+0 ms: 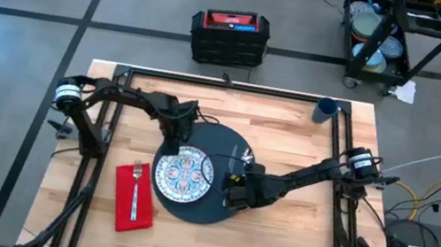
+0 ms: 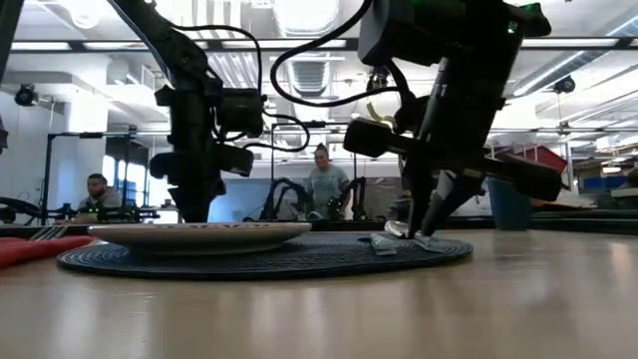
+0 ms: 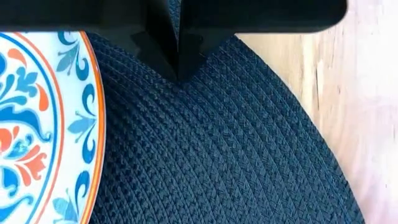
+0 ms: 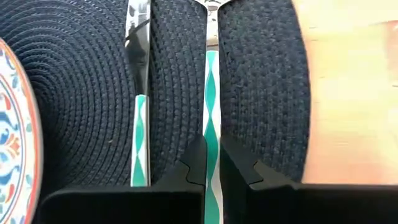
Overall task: Set table place
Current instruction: Put the blue spoon on the black placemat
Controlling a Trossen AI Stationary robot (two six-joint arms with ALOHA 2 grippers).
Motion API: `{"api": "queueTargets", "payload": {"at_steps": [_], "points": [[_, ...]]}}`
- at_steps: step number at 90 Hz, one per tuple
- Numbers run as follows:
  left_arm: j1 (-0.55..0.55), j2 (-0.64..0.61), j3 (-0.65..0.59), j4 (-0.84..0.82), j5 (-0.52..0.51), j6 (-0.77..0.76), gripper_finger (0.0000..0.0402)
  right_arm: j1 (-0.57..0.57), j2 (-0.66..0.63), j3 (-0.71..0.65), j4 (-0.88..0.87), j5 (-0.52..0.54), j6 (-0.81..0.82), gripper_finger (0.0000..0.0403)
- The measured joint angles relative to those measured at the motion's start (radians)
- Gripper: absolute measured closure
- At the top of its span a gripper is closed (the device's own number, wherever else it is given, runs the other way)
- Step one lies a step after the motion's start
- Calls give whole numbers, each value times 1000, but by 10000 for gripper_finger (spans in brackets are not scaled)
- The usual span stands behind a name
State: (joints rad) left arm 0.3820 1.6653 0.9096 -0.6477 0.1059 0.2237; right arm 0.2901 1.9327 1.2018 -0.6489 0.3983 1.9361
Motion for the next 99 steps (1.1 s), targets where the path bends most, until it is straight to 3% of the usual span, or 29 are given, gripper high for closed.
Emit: {"api": "queueTargets", "payload": {"at_steps": [35, 68, 99], "points": [[0, 0, 0, 15, 0, -2, 402, 7, 0, -7, 8, -4, 1, 398], [0, 0, 0, 15, 0, -4, 402, 7, 4, -10, 11, -10, -18, 318], [0, 1, -1, 15, 1, -5, 402, 17, 4, -2, 6, 5, -23, 343]]}}
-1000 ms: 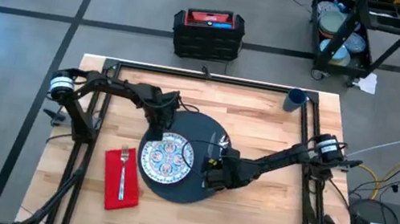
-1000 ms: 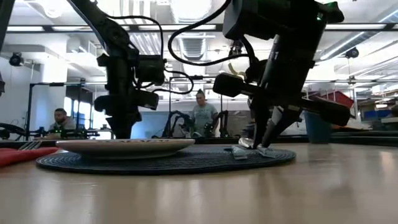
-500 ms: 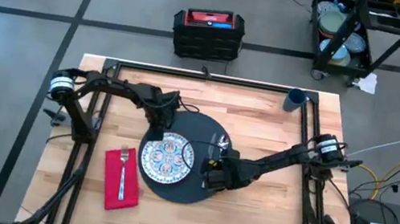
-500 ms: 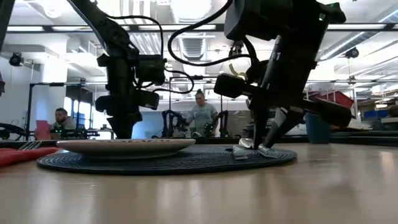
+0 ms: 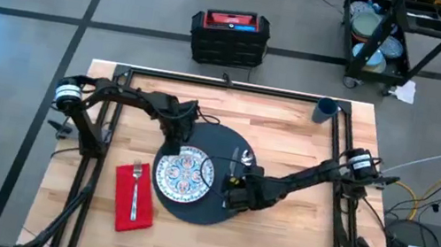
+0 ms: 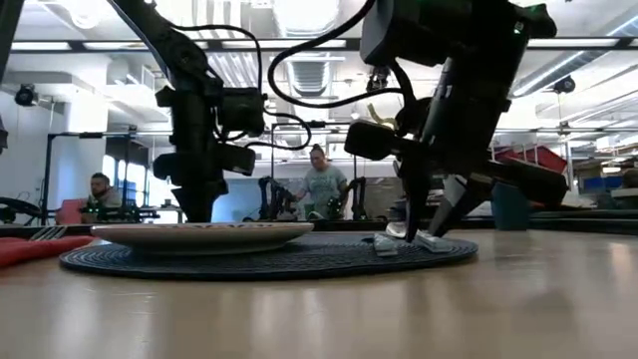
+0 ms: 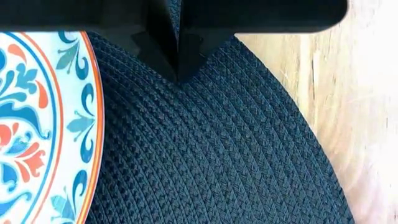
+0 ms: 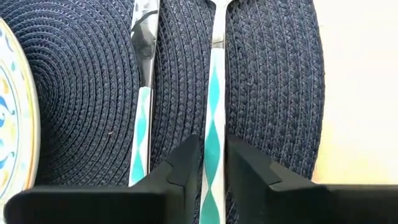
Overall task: Set table place
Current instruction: Put the blue spoon on the black placemat, then adjust the black placemat at the center of the table
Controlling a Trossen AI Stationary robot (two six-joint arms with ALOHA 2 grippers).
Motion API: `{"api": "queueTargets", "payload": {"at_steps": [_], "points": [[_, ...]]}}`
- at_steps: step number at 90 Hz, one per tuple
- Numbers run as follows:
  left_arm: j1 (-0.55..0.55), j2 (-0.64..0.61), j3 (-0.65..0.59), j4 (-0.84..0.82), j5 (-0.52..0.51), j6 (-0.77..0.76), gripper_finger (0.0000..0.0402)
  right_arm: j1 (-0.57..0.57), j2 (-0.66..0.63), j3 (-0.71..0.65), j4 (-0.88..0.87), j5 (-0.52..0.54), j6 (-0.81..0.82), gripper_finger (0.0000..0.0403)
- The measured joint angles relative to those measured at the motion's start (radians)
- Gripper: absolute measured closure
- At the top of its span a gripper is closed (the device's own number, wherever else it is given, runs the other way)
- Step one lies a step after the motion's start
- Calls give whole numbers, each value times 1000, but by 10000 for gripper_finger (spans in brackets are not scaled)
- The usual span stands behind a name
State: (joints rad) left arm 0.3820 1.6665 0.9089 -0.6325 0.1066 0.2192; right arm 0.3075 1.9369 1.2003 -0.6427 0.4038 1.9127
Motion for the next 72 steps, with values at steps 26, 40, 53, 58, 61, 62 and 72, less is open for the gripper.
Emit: {"api": "queueTargets", "payload": {"at_steps": [26, 40, 53, 58, 61, 62, 72], "points": [[0, 0, 0, 2, 0, 0, 402, 16, 0, 36, 3, 32, -5, 348], [0, 0, -1, 2, 0, 0, 402, 23, -2, 50, -12, 42, -6, 336], [0, 0, -1, 3, 0, 0, 402, 29, -2, 50, -19, 41, -2, 325], [0, 0, -1, 3, 0, 0, 402, 33, -2, 54, -32, 41, -2, 321], [0, 0, -1, 3, 0, 0, 402, 33, -2, 58, -34, 41, -2, 319], [0, 0, -1, 3, 0, 0, 401, 34, -2, 60, -34, 41, -2, 319], [0, 0, -1, 3, 0, 1, 401, 39, -3, 82, -64, 42, 3, 317]]}}
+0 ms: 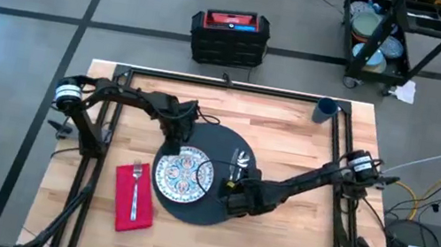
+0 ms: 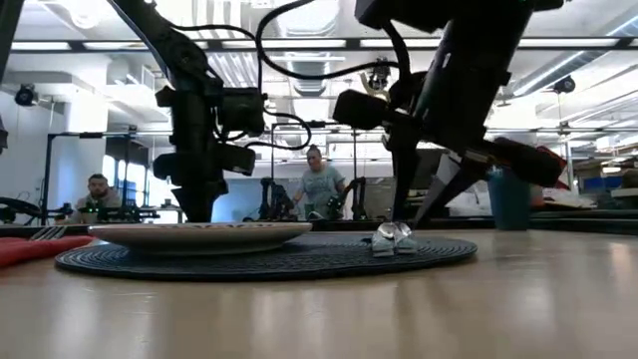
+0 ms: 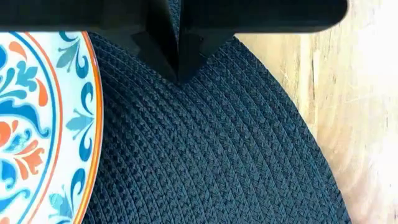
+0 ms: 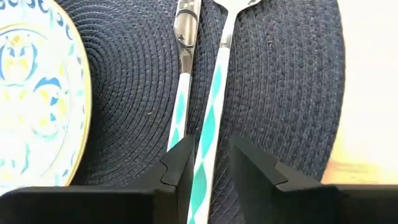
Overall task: Set table place
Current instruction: Adjust the black placemat at the center of the table
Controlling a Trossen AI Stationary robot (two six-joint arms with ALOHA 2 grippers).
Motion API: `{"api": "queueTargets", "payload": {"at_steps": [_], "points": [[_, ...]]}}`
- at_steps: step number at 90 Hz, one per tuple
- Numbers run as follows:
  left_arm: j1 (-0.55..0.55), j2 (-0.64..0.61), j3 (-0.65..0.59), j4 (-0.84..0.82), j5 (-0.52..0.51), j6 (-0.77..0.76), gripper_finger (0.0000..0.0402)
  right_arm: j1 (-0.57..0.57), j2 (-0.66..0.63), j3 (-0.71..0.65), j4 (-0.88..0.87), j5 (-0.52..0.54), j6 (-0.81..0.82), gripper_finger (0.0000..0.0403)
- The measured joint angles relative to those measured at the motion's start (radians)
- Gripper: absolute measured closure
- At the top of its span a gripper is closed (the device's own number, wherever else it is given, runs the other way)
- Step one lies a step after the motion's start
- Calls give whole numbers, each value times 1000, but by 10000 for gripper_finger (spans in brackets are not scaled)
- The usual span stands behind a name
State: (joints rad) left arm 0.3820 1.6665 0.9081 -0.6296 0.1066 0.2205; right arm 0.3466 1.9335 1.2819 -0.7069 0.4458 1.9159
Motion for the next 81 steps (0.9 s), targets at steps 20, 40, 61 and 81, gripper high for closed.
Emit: {"api": "queueTargets", "payload": {"at_steps": [20, 40, 61, 81], "points": [[0, 0, 0, 1, 0, 6, 402, 3, 0, 13, -87, -5, 48, 395], [0, 0, 0, 1, 4, 7, 402, 5, 5, 1, -99, -62, 48, 402], [0, 1, 0, 14, 16, 7, 402, 7, 7, -48, -48, -96, 38, 403], [0, 1, 0, 21, 18, 4, 402, 16, 6, -72, -34, -104, 59, 403]]}}
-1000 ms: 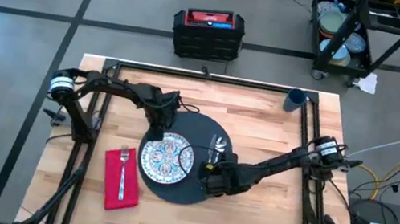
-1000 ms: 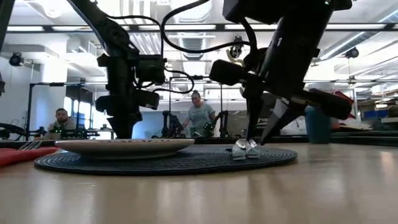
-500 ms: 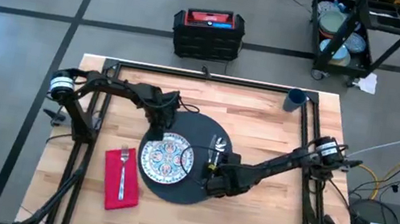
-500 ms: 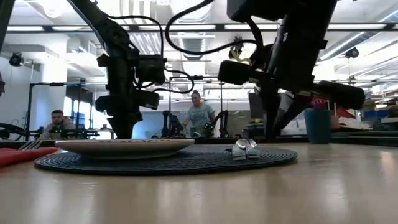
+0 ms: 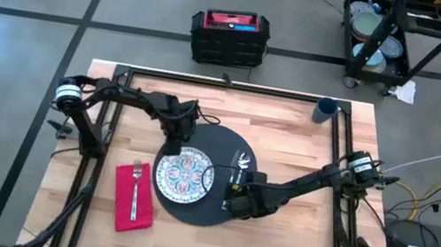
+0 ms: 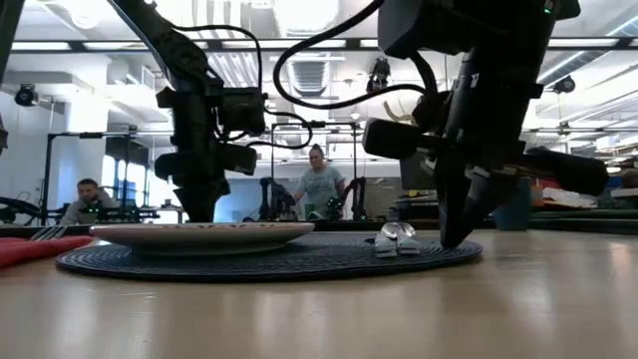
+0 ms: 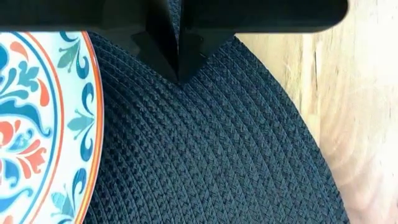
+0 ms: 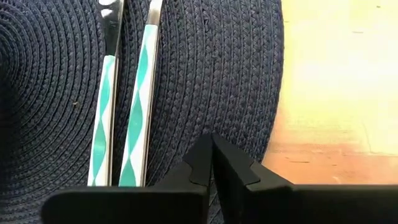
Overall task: Set table place
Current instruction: Adjust the black placemat at the center of the table
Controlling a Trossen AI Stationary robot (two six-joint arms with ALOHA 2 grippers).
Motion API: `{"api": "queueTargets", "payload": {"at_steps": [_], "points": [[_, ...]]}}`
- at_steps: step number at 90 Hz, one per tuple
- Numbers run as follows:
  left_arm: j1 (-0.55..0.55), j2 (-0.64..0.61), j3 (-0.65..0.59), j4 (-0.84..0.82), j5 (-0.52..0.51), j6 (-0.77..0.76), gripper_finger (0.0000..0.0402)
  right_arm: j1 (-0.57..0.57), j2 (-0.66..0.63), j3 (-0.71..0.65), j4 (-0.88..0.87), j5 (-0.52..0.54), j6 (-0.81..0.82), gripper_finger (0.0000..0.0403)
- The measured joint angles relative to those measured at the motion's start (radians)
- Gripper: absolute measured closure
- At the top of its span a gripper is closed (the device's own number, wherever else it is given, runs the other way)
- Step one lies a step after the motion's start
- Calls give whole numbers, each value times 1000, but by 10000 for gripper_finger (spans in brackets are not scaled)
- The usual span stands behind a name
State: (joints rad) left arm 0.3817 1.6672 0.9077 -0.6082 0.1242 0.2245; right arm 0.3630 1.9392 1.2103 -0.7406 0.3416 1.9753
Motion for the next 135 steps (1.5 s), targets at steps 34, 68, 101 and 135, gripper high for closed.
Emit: {"api": "queueTargets", "payload": {"at_steps": [34, 68, 101, 135], "points": [[-1, 1, -1, 40, 50, -6, 402, 39, -3, -16, -13, -12, 55, 403], [-27, 2, 1, 101, 105, -46, 402, 73, -5, -23, -43, -32, 135, 403], [-47, 13, 60, 127, 126, -46, 402, 79, -8, -24, -82, -65, 146, 403], [-47, 105, 94, 89, 129, -40, 402, 115, -9, -24, -119, -94, 227, 403]]}}
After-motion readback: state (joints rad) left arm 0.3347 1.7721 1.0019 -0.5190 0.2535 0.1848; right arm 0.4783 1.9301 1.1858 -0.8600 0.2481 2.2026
